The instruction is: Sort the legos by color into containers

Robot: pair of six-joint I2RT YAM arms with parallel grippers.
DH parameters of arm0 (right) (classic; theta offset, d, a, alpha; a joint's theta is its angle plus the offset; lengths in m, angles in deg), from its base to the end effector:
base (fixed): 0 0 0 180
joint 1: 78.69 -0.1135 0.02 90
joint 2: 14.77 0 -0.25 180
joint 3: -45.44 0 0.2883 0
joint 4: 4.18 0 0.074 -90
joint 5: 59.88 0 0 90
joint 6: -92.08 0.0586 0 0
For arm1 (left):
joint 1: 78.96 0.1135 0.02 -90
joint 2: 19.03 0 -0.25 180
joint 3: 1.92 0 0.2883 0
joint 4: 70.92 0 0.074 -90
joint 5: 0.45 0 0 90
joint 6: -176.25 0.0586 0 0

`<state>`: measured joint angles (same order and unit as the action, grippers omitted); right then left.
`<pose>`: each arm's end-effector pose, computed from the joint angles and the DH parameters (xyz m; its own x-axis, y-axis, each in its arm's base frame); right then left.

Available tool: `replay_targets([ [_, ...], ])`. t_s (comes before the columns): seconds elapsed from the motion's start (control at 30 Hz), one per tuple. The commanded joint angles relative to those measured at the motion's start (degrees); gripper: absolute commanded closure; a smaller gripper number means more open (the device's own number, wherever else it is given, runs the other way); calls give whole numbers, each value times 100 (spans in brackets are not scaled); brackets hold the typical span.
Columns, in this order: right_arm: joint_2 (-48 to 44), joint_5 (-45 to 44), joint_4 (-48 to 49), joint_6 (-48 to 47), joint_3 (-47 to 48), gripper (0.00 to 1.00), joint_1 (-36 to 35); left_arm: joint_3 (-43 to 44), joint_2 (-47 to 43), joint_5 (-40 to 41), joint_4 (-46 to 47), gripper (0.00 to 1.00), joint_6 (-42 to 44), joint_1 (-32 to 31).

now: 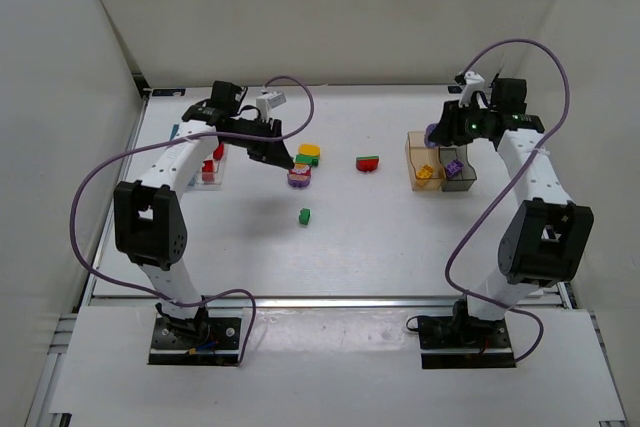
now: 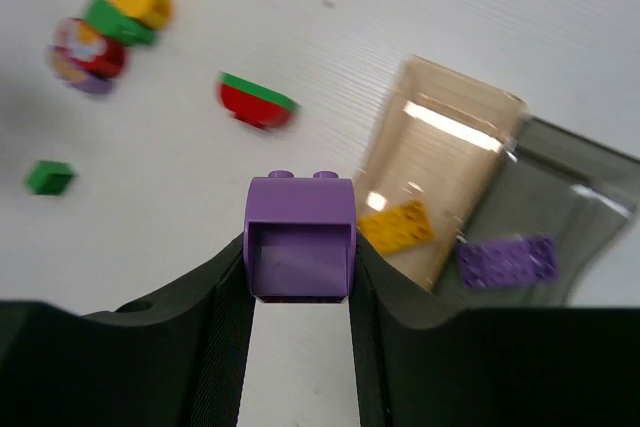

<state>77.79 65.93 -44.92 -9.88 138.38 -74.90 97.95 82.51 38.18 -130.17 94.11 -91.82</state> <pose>0.4134 0.0070 0.2865 -0.5511 -0.1319 -0.8240 -0.5167 0.8293 0.2128 0.3914 -0.1363 0.2534 -0.7744 0.2644 -0.5748 0.6208 0.4926 -0.6098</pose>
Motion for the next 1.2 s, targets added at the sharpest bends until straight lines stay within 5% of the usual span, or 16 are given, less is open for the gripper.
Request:
replay_targets([
  [0.0, -106, -1461, -19, -394, -121, 100, 95, 161, -354, 399, 181, 90, -30, 38],
  [0.4, 816, -2921, 227, -236, 125, 100, 482, 259, -257, 751, 5, 90, 111, 21],
  [0.63, 1361, -2773, 254, -315, 318, 98, 658, 118, -363, 1032, 101, 90, 32, 56],
  [0.73, 1563, -2658, 289, -324, 467, 90, 640, 74, -380, 1147, 180, 89, -73, 240],
  [0.77, 1677, -2519, 280, -333, 503, 79, 649, 57, -415, 1147, 285, 89, -248, 327],
  [0.87, 1810, -2448, 245, -376, 705, 73, 579, 4, -398, 1147, 356, 89, -442, 740],
  [1.03, 1846, -2184, 227, -306, 899, 33, 456, -84, -468, 1314, 496, 90, -724, 1381],
  [1.17, 1688, -2044, 228, -219, 916, 20, 351, -93, -512, 1647, 532, 90, -742, 1593],
])
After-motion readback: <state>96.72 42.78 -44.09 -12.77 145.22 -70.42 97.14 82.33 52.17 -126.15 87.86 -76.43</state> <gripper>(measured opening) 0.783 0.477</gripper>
